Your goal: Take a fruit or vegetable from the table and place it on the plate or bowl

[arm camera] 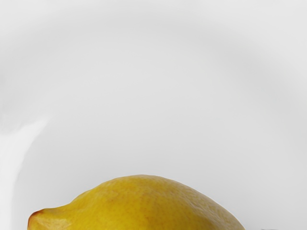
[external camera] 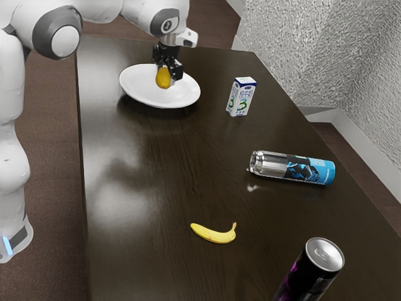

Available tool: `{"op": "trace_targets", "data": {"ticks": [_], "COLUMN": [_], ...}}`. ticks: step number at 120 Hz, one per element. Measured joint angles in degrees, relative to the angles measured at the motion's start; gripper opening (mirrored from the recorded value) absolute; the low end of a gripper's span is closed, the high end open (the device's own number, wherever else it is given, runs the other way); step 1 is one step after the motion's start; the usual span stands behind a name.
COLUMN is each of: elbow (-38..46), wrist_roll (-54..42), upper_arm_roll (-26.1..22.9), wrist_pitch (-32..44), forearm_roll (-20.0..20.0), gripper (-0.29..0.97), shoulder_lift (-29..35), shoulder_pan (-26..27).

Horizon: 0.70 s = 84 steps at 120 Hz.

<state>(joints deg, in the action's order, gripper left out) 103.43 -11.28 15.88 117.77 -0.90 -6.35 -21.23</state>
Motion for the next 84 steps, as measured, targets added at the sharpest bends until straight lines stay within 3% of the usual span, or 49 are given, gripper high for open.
{"op": "trace_targets", "data": {"ticks": [66, 84], "elbow": [4.3, 4.6], "wrist_roll": [-9.5, -11.4], "upper_arm_roll": [1.3, 1.7], "wrist_pitch": [10.9, 12.3], "forearm_roll": [0.4, 0.8], "gripper": [0.45, 0.57], "shoulder_lift": [-2.1, -2.0], "shoulder_pan": [0.0, 0.0]}}
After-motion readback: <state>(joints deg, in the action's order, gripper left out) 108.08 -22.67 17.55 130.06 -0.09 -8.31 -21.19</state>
